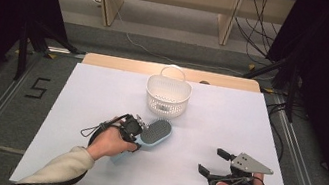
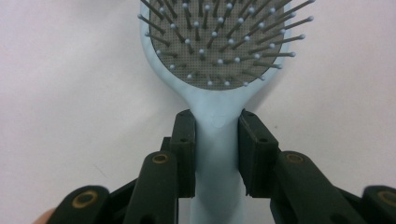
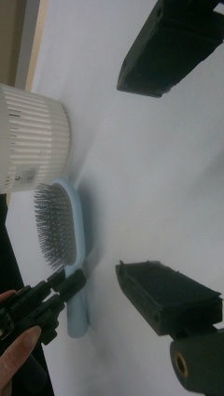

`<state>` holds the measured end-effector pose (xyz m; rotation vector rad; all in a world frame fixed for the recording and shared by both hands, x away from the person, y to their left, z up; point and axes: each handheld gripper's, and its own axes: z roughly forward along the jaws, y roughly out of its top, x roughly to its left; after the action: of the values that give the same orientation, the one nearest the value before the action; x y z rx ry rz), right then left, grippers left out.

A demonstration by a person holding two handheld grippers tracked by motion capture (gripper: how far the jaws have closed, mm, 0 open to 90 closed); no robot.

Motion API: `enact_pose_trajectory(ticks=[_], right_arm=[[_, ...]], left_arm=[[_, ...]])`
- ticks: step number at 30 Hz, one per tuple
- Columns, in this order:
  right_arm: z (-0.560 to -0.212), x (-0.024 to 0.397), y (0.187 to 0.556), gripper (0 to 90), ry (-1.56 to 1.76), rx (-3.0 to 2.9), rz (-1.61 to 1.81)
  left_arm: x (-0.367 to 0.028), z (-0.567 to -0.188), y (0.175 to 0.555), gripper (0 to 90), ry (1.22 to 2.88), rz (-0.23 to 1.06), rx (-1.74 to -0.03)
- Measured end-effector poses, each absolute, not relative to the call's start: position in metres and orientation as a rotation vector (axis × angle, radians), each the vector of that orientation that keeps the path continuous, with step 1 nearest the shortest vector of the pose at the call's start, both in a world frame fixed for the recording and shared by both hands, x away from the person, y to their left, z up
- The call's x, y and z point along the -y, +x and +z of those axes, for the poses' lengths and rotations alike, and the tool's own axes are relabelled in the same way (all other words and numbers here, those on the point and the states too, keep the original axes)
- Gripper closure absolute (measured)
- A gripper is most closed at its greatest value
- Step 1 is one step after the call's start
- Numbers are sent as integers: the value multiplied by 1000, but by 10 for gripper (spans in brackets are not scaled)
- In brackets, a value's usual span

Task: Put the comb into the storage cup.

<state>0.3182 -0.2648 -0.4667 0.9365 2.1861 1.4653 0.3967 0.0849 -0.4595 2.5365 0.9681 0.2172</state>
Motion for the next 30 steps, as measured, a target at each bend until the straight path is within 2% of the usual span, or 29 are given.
enact_pose_trajectory(ticks=[9, 30], right_arm=[[-467, 265, 318, 114, 937, -2187, 1462], [-465, 266, 317, 115, 933, -2176, 1472]], left_arm=[[-89, -455, 393, 697, 2419, 268, -967], [-97, -452, 385, 697, 2347, 326, -862]])
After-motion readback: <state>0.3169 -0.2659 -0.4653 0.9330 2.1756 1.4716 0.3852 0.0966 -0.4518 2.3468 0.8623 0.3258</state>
